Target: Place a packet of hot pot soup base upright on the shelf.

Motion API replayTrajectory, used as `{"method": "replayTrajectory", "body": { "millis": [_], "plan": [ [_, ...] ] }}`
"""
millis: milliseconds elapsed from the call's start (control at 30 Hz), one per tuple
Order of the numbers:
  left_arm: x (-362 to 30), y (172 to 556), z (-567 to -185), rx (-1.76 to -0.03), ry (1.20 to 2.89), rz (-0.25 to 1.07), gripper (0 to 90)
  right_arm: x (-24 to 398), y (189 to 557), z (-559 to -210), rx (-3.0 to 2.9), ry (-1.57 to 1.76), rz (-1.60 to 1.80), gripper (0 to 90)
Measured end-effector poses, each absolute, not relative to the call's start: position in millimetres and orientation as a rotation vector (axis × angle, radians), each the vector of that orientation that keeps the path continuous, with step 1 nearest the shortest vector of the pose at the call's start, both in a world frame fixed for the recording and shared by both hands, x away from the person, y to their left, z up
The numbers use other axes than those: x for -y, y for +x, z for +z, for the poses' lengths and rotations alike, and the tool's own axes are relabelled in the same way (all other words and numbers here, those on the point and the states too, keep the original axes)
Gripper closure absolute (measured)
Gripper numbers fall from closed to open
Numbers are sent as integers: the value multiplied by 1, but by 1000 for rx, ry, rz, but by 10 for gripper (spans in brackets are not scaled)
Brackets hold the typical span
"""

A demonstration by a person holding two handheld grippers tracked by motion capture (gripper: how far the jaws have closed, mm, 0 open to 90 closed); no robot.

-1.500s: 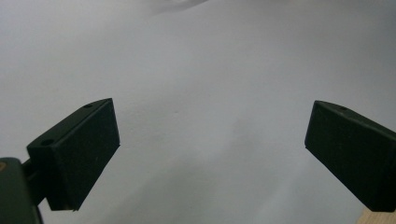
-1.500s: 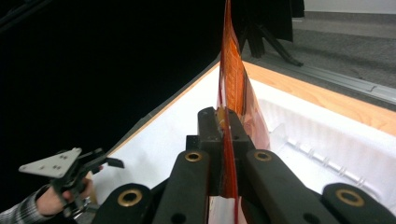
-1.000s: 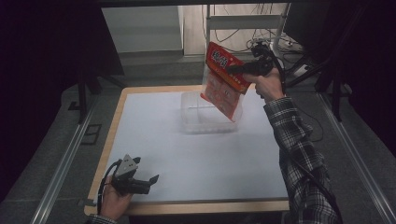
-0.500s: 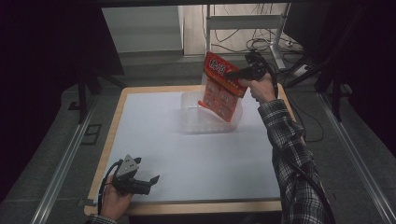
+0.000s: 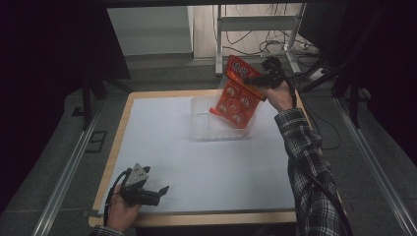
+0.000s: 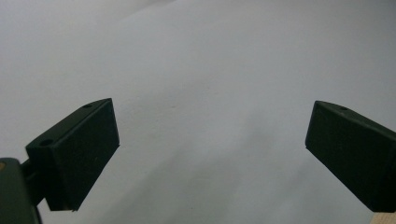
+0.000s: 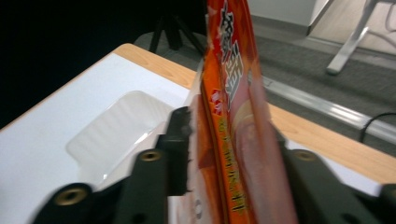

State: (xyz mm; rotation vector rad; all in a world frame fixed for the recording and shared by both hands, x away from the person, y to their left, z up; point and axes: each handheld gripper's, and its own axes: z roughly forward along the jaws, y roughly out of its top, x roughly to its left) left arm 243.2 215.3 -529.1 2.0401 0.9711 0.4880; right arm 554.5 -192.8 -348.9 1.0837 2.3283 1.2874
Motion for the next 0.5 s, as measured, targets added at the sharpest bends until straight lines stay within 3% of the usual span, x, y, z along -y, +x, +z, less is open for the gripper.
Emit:
{"method": "replayTrajectory", "body": {
  "millis": [133, 167, 500],
  "plan": [
    [-215, 243, -529, -969, 2043, 490, 25, 193, 555, -349, -2286, 1081, 1264, 406],
    [-215, 243, -529, -970, 2042, 490, 25, 193, 554, -350, -2276, 1081, 1263, 332],
    [-212, 243, -529, -961, 2052, 482, 24, 199, 549, -352, -2254, 1090, 1287, 167]
  ]
}}
